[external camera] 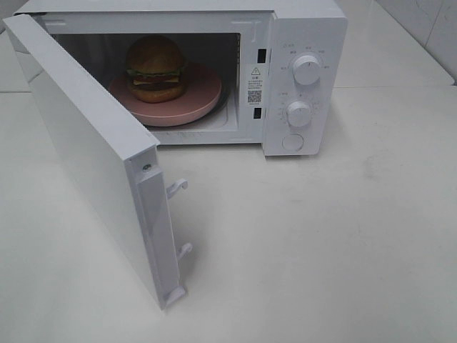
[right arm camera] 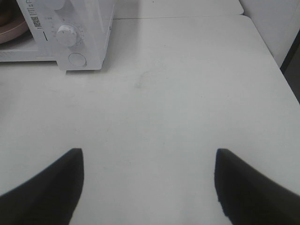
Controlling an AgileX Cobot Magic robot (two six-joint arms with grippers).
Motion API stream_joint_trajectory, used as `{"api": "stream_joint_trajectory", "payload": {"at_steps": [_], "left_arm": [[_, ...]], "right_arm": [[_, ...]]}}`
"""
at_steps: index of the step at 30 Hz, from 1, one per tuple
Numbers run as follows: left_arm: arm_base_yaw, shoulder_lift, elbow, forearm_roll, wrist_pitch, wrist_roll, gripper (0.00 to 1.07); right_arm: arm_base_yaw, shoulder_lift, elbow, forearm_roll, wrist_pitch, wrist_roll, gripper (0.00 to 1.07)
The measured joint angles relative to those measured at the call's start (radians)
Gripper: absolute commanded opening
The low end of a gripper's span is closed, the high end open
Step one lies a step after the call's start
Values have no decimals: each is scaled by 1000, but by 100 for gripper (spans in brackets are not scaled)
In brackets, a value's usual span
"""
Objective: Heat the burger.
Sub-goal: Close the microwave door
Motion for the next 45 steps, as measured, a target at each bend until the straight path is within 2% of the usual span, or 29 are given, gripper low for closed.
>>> {"api": "stream_joint_trajectory", "payload": {"at_steps": [45], "left_arm": [[0, 6, 0, 0, 0, 0, 100]], "right_arm": [[-3, 0, 0, 1, 0, -4, 76]]}}
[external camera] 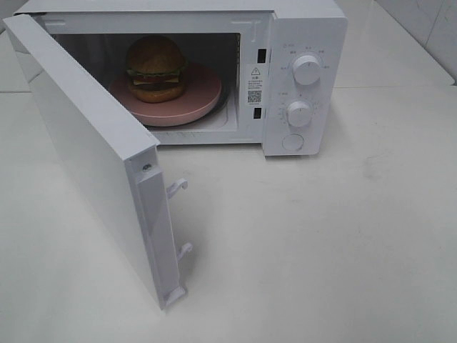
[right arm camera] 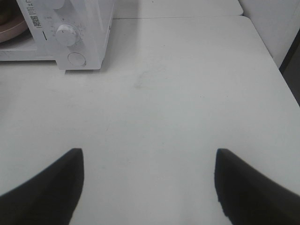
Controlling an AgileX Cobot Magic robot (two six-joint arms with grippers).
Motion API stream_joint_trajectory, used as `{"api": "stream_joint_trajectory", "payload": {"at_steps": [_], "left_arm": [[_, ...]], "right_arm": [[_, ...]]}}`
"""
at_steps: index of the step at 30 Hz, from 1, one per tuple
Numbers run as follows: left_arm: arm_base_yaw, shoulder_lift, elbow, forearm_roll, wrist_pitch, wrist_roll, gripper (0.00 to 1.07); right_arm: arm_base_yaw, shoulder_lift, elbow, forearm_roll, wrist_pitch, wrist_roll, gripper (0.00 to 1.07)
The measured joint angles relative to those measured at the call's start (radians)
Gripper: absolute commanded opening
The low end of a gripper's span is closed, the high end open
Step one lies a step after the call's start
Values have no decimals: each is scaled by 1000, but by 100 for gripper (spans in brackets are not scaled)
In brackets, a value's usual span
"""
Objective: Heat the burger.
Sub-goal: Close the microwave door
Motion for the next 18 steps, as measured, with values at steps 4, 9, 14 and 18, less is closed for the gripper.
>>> {"api": "stream_joint_trajectory", "payload": {"at_steps": [4, 9, 14, 18], "left_arm": [[0, 0, 0, 0, 0, 0, 99], [0, 0, -18, -12, -39, 0, 93], [0, 36, -20, -8, -101, 0, 71], [0, 71, -20, -12, -150, 0, 53]], "right_arm": [[0, 0, 0, 0, 0, 0, 75], [0, 0, 0, 0, 0, -1, 75], [0, 0, 0, 0, 0, -3, 75], [0, 0, 0, 0, 0, -3, 75]]}}
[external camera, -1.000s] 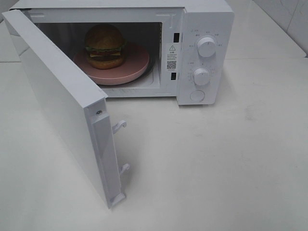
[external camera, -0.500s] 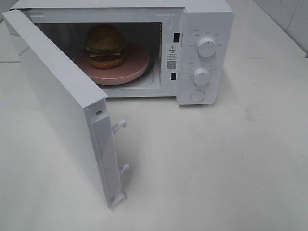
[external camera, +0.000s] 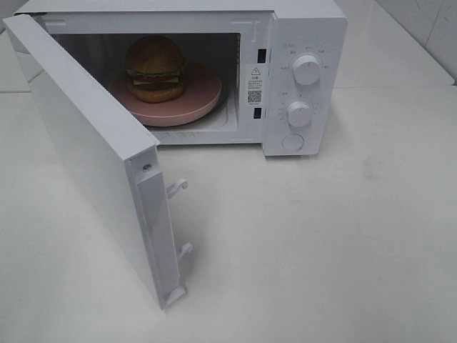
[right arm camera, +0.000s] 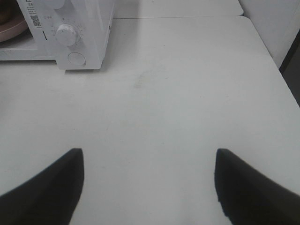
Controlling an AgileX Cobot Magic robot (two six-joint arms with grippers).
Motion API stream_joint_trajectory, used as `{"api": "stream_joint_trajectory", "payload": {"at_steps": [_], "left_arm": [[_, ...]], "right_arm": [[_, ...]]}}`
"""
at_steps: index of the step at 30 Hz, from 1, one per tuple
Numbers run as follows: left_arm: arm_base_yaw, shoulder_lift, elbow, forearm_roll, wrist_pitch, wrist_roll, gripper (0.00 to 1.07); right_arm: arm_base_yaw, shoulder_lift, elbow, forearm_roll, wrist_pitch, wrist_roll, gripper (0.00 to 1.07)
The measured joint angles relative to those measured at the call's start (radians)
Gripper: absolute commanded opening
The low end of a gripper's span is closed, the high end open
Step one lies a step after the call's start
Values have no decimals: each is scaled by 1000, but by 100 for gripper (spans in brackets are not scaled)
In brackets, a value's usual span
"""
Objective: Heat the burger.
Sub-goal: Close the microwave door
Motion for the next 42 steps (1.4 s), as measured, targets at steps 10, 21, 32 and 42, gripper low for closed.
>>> {"api": "stream_joint_trajectory", "payload": {"at_steps": [10, 21, 32, 42], "left_arm": [[0, 215, 12, -32, -185, 0, 0], [0, 390, 201, -66, -663, 89, 0], [0, 584, 358, -56, -1150, 104, 0], [0, 876, 359, 138, -1359, -50, 0]], "right_arm": [[0, 0, 0, 0, 0, 0, 75], [0, 0, 0, 0, 0, 0, 75], [0, 0, 0, 0, 0, 0, 75], [0, 0, 0, 0, 0, 0, 75]]}}
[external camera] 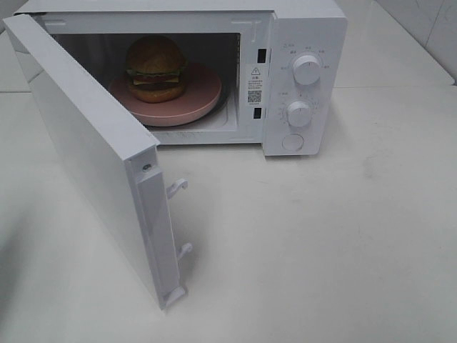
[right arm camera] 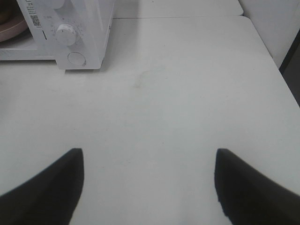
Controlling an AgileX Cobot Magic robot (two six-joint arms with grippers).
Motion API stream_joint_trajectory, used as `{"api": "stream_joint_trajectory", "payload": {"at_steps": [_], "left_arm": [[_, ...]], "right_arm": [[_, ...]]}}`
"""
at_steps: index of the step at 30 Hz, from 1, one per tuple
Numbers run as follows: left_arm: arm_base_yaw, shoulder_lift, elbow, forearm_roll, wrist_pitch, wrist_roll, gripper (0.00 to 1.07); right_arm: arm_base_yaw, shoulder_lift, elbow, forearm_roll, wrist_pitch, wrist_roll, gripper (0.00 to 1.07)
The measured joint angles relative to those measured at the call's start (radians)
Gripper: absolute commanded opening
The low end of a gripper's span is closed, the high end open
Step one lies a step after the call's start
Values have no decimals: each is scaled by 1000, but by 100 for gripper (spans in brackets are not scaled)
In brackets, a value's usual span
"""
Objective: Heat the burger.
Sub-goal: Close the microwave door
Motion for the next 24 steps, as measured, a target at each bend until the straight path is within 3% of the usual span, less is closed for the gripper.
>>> {"api": "stream_joint_trajectory", "payload": {"at_steps": [1, 2, 4, 6, 11, 24], "left_arm": [[0, 0, 0, 0, 0, 0, 0], [0, 50, 0, 73, -51, -61, 0], [0, 74, 0, 119, -79, -94, 0], [0, 141, 0, 230, -172, -169, 0], [0, 240, -32, 304, -253, -249, 0], [-149, 440, -163, 344, -338, -276, 0]], "right_arm": [[0, 0, 0, 0, 0, 0, 75], [0, 0, 0, 0, 0, 0, 75], [0, 0, 0, 0, 0, 0, 75], [0, 0, 0, 0, 0, 0, 75], [0, 0, 0, 0, 0, 0, 75], [0, 0, 0, 0, 0, 0, 75]]}}
